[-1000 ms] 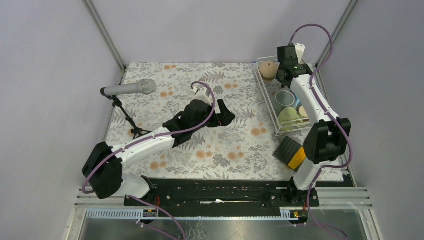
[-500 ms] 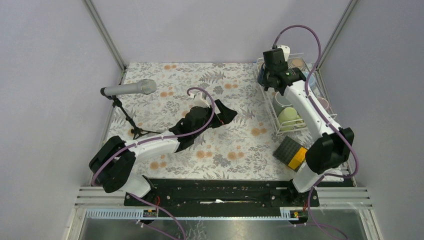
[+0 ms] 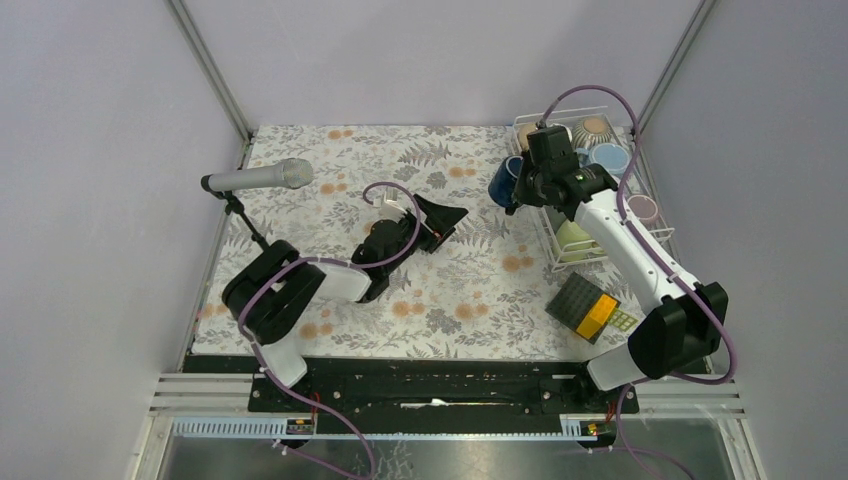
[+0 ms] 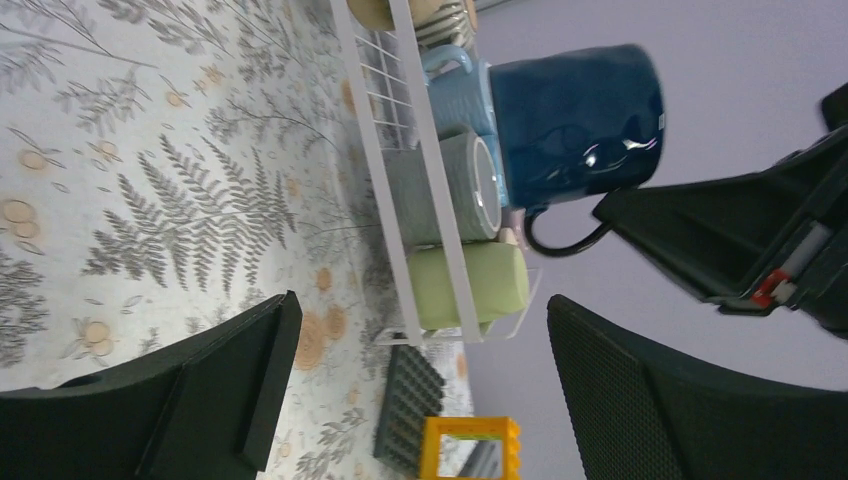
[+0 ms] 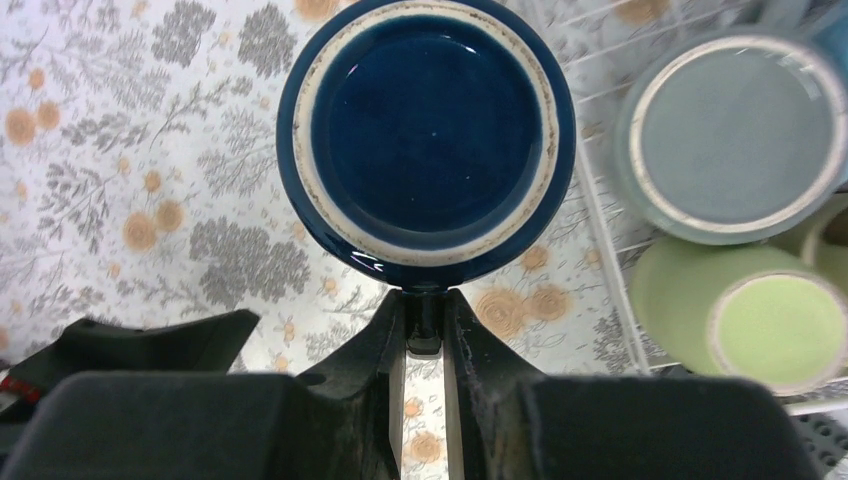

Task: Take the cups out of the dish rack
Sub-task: Place the cup at the center of the board.

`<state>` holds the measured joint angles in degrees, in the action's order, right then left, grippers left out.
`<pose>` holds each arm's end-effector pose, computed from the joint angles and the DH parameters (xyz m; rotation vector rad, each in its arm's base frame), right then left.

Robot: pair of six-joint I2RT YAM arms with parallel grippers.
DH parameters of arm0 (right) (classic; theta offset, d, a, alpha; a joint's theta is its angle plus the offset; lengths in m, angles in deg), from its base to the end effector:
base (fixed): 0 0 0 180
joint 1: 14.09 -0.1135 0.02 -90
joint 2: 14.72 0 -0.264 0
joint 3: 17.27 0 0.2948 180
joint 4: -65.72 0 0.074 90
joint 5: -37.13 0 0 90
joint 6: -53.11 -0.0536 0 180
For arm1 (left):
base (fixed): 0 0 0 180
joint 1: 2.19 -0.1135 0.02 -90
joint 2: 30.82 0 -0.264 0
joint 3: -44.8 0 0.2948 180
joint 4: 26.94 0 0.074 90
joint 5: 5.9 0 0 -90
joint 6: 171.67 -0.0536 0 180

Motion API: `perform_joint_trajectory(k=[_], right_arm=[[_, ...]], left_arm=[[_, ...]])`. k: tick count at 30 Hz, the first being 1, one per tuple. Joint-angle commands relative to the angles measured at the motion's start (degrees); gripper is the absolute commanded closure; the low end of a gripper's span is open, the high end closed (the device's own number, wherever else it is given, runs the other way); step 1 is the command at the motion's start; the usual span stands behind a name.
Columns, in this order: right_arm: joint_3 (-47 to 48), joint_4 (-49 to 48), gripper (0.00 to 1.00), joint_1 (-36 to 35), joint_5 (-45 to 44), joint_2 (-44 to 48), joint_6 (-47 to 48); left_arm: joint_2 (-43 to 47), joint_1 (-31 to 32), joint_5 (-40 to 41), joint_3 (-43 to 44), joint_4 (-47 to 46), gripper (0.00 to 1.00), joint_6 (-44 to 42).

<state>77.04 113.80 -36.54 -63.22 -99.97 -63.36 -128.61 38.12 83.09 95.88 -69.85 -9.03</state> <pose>0.3620 0.1392 0.3432 0.1760 2.2445 0.2586 0.2932 -0.2499 0.1520 -0.5062 1.8018 -1.4691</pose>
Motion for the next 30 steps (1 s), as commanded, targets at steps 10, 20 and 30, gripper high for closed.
perform_joint_trajectory(k=[10, 20, 30], right_arm=[[-5.94, -10.72, 1.00, -1.06, 14.04, 7.55, -6.08], [-7.83, -11.68, 1.00, -1.05, 20.16, 10.22, -8.11], [-12.56, -18.75, 1.00, -1.10, 28.12, 12.58, -12.81]], left_arm=[[-11.22, -1.67, -6.35, 2.04, -28.58, 0.09, 18.67], [-13.74, -1.78, -7.96, 6.13, -31.75, 0.19, 20.83], [-12.54, -1.79, -7.68, 4.86, -37.26, 0.37, 25.97]])
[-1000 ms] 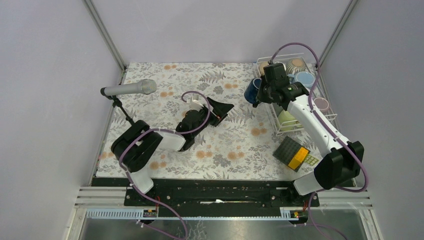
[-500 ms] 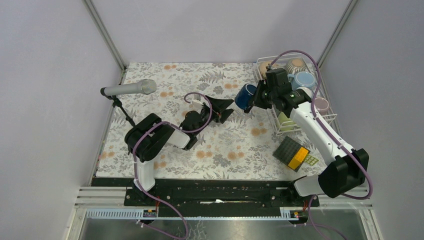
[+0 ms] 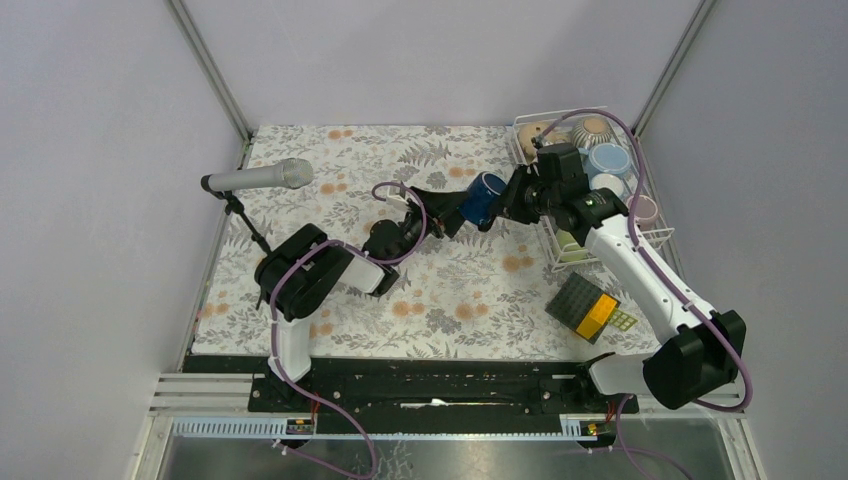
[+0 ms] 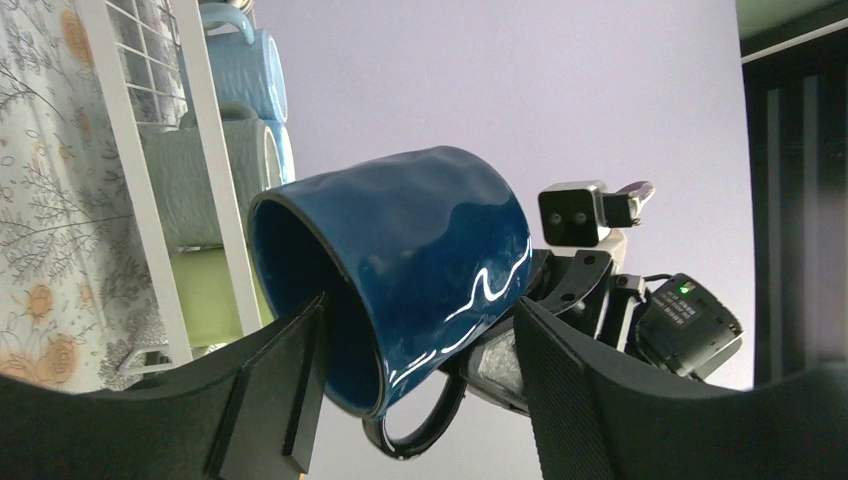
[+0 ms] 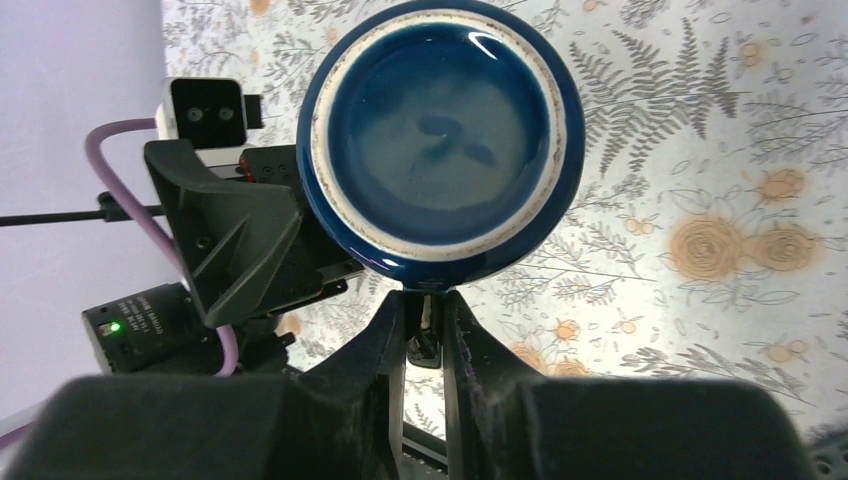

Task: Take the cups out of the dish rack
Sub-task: Place the cup at the center of the board.

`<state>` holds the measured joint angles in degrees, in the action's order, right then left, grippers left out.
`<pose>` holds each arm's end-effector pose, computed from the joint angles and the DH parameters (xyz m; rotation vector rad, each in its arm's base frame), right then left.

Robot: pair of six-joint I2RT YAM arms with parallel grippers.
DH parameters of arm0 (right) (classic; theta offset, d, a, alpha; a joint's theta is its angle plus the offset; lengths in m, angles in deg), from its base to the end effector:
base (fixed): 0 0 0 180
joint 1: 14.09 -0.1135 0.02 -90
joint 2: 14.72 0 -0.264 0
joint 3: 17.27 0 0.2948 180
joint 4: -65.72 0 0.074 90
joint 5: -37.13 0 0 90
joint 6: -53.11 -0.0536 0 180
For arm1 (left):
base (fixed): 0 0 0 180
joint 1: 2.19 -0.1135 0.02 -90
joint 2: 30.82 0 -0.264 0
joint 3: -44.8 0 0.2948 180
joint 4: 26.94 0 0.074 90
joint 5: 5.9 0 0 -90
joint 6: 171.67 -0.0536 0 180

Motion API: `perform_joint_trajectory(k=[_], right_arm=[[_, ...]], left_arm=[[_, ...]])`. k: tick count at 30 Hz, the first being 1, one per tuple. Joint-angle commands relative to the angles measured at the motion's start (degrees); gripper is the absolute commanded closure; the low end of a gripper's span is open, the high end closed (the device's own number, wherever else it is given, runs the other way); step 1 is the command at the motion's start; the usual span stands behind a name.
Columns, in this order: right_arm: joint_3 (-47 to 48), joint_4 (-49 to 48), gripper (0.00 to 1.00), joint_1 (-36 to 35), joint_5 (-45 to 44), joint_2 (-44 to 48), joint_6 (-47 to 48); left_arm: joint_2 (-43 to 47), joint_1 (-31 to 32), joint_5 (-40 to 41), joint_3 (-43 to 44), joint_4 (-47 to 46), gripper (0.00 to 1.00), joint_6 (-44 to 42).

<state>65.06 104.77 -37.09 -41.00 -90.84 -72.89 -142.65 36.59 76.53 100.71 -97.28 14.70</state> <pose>0.3234 0.1492 0.3331 0.1276 2.2415 0.8041 0.3125 -0.2601 0.1461 -0.6727 1.5168 -2.0127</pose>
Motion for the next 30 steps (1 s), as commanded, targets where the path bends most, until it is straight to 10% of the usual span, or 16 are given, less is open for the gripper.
perform_joint_trajectory(k=[1, 18, 23, 30], right_arm=[[-1.08, -10.60, 1.00, -0.54, 6.75, 3.55, -4.05], [-9.46, -24.00, 1.00, -0.39, 11.81, 5.29, -14.88], [-12.37, -26.75, 0.98, -0.38, 12.64, 6.23, -17.16], [-13.20, -21.70, 0.30, -0.44, 8.44, 8.23, -13.74]], left_arm=[[2.12, -0.25, -1.08, -0.15, -9.85, 0.40, 2.42], [9.46, -0.24, 1.51, -3.30, -10.03, 1.00, 5.00], [9.53, -0.22, 1.73, -3.04, -9.94, 1.00, 3.78], [10.89, -0.16, 0.79, -3.10, -6.48, 1.00, -1.02]])
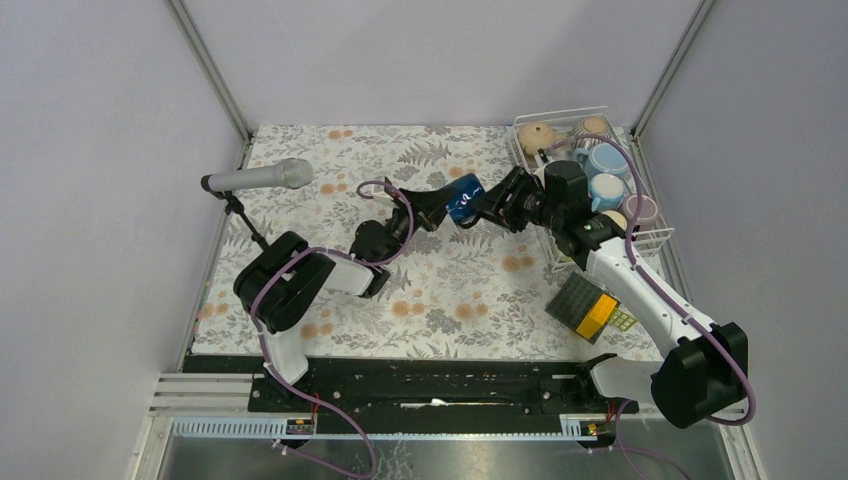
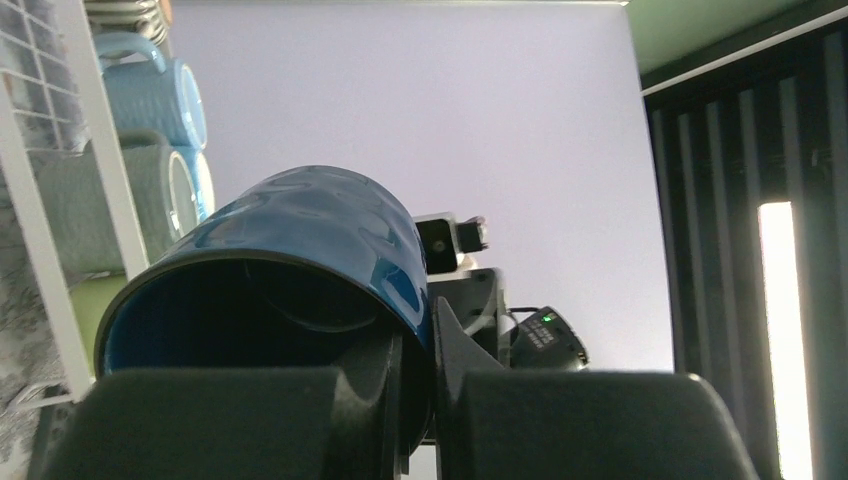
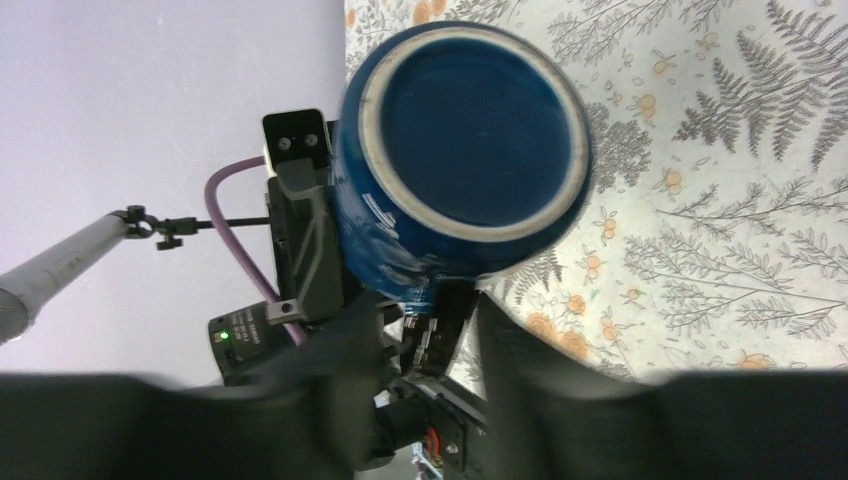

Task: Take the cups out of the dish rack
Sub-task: Place the cup at the center of the board.

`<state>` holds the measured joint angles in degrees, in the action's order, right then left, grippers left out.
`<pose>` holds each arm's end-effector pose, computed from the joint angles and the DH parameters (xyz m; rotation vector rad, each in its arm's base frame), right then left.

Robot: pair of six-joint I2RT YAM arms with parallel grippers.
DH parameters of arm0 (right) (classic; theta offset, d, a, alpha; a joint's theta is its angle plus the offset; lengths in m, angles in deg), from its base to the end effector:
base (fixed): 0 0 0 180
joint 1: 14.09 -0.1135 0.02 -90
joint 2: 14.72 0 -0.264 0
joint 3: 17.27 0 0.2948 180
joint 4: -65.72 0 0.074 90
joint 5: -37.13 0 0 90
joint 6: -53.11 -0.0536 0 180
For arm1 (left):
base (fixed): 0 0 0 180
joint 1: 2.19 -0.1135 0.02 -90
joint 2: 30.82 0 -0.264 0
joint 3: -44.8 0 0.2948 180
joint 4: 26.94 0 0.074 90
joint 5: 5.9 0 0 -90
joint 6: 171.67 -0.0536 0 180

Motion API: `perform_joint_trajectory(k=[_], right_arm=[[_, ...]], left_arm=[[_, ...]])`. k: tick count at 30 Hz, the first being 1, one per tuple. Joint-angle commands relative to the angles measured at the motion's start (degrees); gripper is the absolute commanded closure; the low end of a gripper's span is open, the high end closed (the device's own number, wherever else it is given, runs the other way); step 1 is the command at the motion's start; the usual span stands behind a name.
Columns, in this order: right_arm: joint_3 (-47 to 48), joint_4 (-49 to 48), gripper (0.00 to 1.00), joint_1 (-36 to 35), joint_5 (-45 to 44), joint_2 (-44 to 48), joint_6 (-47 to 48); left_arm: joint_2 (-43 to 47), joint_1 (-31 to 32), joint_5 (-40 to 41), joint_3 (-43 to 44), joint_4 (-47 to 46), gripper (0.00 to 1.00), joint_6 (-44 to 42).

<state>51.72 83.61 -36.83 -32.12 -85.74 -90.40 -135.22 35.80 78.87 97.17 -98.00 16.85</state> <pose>0.3113 0.1510 0.3104 0.2948 2.0792 1.2017 0.3023 -0.2423 0.1783 -0.6987 1.3954 -2.0555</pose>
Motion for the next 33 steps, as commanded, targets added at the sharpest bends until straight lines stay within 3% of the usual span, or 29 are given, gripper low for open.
perform_joint_trajectory(k=[1, 4, 7, 11, 16, 24, 27, 33], right_arm=[[0.20, 0.77, 0.20, -0.68, -1.37, 3.44, 4.69], [0.53, 5.18, 0.02, -0.72, -5.06, 4.71, 7.56], [1.30, 9.72, 0.00, -0.68, -10.28, 6.07, 10.45], [3.01, 15.62, 0.00, -0.64, -16.72, 7.35, 13.59], [4.77, 18.43, 0.00, -0.71, -22.79, 8.58, 15.62], [7.70, 19.17, 0.00, -0.68, -26.12, 8.36, 18.03], [8.36, 19.03, 0.00, -0.67, -25.65, 7.42, 18.30], [9.60, 18.81, 0.00, -0.70, -24.11, 5.81, 18.79]], left_arm=[[3.76, 0.59, -1.80, 0.33, -4.86, 1.00, -4.02], [5.23, 0.59, -2.73, -0.05, -0.23, 1.00, -7.76], [7.58, 0.57, -4.56, 0.57, 8.31, 1.00, -13.13], [10.24, 0.52, -7.27, 4.79, 27.13, 1.00, -22.71], [8.51, 0.51, -9.09, 18.41, 58.52, 1.00, -39.17], [-0.61, 0.45, -2.68, 43.89, 97.62, 1.00, -64.08], [-3.10, 0.58, 4.26, 49.96, 106.89, 1.00, -69.42], [-5.80, -1.57, 13.96, 52.45, 112.62, 1.00, -71.83]])
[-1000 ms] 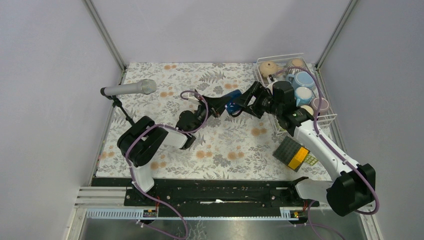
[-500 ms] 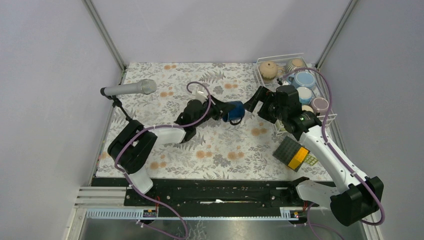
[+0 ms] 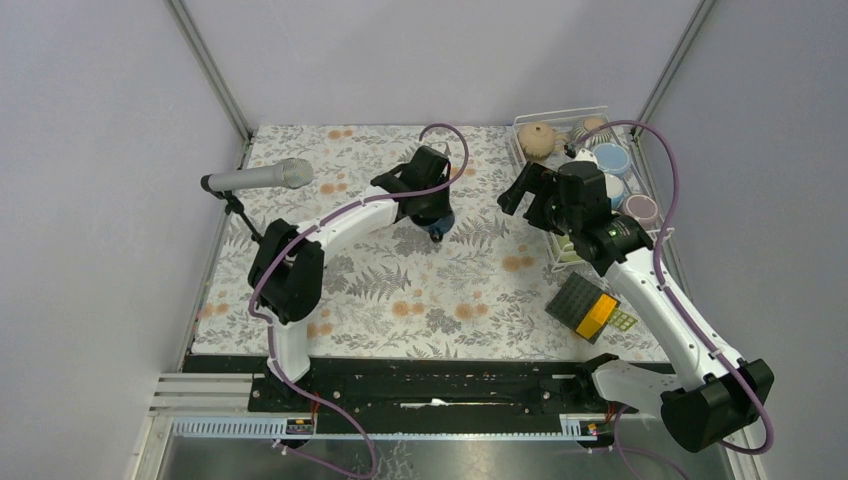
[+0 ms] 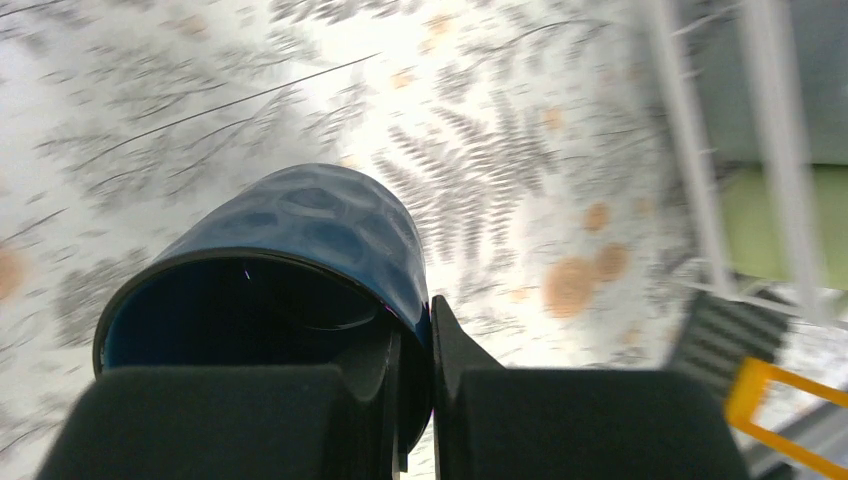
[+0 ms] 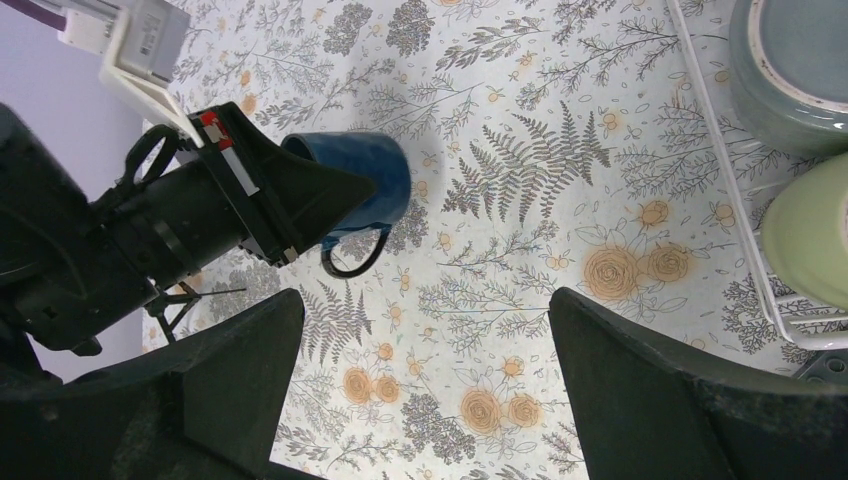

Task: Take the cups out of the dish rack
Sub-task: Place the cup at the center of the board.

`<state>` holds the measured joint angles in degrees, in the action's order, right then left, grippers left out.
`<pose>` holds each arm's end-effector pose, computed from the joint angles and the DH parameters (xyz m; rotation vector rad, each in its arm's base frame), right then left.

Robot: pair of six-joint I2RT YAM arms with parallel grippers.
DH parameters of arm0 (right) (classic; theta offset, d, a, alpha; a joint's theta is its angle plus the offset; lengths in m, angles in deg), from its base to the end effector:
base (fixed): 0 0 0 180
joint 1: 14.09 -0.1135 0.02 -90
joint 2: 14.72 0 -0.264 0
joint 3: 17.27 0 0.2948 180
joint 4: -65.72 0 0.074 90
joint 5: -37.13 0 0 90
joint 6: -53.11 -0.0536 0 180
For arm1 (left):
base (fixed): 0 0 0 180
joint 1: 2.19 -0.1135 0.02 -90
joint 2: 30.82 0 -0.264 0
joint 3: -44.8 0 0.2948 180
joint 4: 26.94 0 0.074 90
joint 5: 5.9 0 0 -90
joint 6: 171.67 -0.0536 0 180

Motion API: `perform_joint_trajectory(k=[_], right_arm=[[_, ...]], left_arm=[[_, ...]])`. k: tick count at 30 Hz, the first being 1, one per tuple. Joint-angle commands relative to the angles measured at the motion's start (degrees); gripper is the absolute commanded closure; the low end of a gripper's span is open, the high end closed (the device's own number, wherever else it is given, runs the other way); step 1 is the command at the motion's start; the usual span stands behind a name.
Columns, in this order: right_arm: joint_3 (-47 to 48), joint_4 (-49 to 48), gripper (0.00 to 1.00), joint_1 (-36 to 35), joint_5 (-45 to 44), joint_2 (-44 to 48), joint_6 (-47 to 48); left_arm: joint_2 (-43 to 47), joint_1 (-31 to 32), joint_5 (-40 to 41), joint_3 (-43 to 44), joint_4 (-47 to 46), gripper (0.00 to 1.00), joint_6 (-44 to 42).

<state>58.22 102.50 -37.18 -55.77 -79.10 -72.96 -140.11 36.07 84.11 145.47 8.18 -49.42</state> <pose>0.2863 0.1191 0.3531 0.2668 2.0536 0.5972 0.3854 -0.3040 0.2303 0.1266 2.4128 -0.5955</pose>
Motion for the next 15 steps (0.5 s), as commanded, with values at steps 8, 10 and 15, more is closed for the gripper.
perform_joint_trajectory(k=[8, 10, 15], right_arm=[[3.76, -0.44, 0.00, -0.36, 0.99, -1.90, 1.63], [3.60, -0.79, 0.00, -0.37, 1.45, -2.26, 1.47], [3.31, -1.91, 0.00, -0.37, 2.77, -3.17, 1.09]], left_arm=[[-3.75, -4.01, 17.22, 7.75, 12.19, 1.00, -9.29], [-4.57, -4.28, 18.59, 9.03, 13.14, 1.00, -10.20], [-6.53, -5.40, 19.17, 11.67, 14.46, 1.00, -11.57]])
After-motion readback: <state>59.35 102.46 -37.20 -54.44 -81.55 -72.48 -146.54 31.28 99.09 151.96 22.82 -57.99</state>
